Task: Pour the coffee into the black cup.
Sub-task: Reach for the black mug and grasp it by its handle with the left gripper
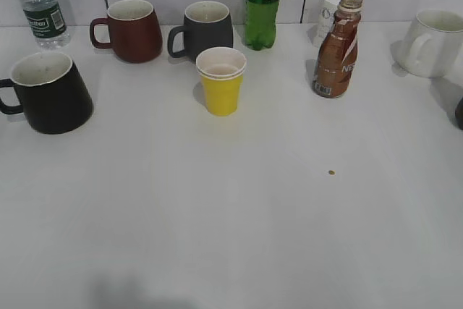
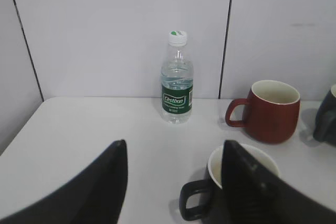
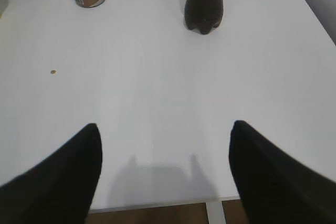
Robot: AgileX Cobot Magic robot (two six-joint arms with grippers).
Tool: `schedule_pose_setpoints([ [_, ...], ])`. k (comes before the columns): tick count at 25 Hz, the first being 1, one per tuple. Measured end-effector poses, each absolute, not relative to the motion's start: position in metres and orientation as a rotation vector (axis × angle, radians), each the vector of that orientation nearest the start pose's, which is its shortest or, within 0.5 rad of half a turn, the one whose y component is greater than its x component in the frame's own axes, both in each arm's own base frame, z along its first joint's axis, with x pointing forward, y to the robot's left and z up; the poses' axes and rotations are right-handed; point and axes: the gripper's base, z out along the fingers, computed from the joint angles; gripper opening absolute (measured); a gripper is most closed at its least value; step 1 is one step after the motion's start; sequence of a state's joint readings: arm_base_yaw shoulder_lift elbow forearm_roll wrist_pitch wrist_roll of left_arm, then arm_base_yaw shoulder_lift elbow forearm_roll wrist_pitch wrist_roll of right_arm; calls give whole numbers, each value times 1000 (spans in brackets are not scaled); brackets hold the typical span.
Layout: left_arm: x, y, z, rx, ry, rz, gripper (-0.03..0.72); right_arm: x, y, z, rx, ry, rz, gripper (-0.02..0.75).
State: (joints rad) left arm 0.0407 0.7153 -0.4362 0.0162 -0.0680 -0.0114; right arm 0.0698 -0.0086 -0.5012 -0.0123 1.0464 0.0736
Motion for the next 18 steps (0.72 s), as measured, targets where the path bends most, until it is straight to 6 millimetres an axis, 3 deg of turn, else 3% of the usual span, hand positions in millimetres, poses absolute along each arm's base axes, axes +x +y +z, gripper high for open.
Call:
schedule_pose_setpoints([
  [7, 170, 6, 233, -54, 1780, 7, 435, -6, -1, 279, 4, 2021, 76, 589],
  [18, 189, -2, 214, -36, 1815, -46, 435, -6, -1, 279, 3, 2021, 75, 589],
])
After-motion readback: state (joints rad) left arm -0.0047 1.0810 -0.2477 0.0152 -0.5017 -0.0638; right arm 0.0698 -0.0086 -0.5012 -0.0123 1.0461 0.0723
